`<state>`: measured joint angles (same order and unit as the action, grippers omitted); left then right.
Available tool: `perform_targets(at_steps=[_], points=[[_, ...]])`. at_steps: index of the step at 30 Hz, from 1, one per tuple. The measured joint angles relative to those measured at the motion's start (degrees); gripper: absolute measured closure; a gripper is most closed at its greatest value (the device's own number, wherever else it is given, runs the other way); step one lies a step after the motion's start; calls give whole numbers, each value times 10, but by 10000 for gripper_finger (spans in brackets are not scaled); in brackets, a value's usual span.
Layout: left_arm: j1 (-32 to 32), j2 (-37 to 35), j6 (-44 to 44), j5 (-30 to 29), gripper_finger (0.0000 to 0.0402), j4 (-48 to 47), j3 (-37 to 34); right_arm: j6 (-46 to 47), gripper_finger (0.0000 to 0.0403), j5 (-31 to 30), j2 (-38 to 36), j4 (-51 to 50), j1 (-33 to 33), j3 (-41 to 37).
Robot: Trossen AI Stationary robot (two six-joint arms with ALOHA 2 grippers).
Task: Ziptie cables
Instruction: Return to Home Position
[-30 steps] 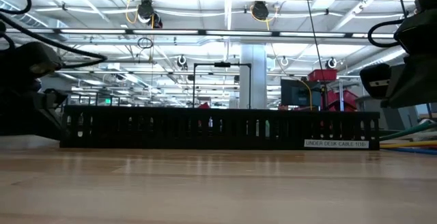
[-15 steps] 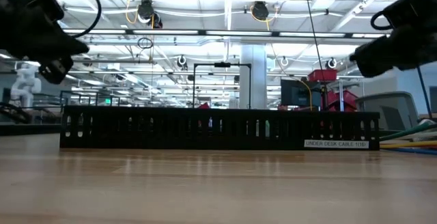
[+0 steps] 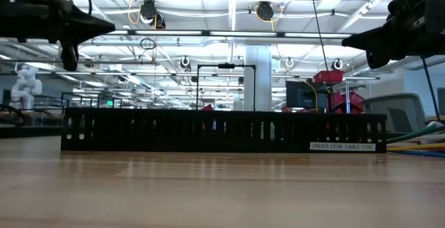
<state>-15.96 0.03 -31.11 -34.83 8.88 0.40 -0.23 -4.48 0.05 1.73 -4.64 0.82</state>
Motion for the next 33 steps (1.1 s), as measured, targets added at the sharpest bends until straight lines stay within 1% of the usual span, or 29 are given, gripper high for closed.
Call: perform_targets(at_steps=[5, 11, 14, 27, 29, 31, 33], points=[[56, 0, 0, -1, 401, 2, 0, 0, 403, 0, 0, -2, -2, 0], [90, 0, 0, -1, 401, 2, 0, 0, 403, 1, 2, -2, -2, 0], [97, 0, 0, -1, 401, -3, 0, 0, 403, 1, 12, -3, -2, 0], [103, 0, 0, 0, 401, -4, 0, 0, 403, 1, 13, -3, -2, 0], [103, 0, 36, 4, 401, -11, 0, 0, 403, 1, 13, -3, -2, 0], [103, 0, 117, 24, 401, -28, 0, 0, 403, 1, 13, -3, -2, 0], [102, 0, 197, 91, 401, -41, 0, 0, 403, 1, 13, -3, -2, 0]])
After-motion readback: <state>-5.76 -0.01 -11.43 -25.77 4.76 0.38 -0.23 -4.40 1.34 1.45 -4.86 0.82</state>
